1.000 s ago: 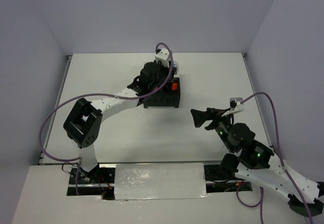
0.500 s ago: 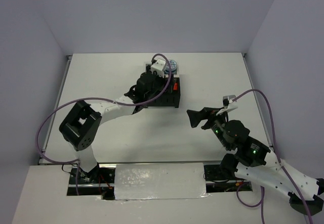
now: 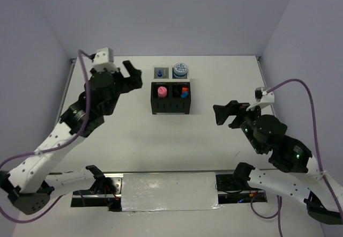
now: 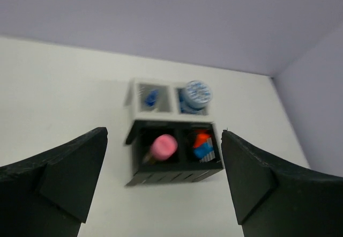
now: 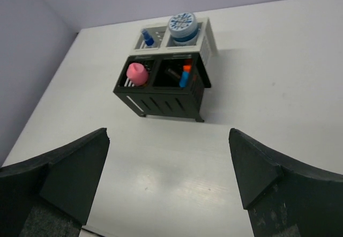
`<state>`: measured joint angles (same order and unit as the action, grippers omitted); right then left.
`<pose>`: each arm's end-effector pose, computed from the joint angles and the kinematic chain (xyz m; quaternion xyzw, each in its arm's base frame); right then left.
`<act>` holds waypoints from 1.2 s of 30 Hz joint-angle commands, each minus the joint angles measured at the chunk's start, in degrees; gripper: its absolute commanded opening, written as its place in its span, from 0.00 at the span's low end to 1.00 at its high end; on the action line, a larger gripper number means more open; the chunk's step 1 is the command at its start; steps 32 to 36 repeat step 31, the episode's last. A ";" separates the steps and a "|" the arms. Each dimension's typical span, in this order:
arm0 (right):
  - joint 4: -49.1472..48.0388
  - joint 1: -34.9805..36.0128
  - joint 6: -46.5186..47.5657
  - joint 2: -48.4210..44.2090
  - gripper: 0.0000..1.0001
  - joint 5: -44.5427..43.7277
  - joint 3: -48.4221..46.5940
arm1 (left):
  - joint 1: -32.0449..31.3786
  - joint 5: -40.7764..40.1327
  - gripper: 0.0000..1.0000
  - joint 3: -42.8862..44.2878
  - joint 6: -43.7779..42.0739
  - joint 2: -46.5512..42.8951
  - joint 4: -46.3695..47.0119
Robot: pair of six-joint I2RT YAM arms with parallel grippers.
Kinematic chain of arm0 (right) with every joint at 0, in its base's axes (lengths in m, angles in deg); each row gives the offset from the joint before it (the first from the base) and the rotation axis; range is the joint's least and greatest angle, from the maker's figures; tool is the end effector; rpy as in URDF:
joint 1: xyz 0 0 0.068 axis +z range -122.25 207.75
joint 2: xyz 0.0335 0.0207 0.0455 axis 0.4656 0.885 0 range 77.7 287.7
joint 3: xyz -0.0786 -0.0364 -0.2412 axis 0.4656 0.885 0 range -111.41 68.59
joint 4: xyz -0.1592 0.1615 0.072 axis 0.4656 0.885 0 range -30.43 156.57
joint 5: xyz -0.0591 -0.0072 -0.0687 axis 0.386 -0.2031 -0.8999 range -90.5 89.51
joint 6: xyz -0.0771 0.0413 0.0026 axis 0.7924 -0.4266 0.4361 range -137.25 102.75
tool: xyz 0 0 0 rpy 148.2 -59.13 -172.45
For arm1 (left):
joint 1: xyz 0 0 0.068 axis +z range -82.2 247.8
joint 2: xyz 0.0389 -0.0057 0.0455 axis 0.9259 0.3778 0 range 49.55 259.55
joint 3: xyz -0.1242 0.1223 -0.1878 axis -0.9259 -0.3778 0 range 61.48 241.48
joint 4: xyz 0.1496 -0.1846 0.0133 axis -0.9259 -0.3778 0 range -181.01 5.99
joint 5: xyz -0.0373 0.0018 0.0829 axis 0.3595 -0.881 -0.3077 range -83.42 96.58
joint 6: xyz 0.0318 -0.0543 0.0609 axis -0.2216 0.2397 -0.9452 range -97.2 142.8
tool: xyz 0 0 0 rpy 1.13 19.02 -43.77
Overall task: Sort the stationery into containers
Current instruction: Reset both arms
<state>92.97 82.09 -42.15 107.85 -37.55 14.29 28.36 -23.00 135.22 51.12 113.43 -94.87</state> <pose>0.1060 0.0675 0.3603 0.0156 0.7510 0.2052 0.6275 0.2244 -0.1350 0.4294 -0.1113 0.7037 -0.2266 0.6641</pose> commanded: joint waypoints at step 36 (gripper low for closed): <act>30.93 -0.21 -0.14 -7.74 1.00 -7.86 -14.69 | 2.26 -19.72 0.99 -8.96 12.03 -32.50 -53.13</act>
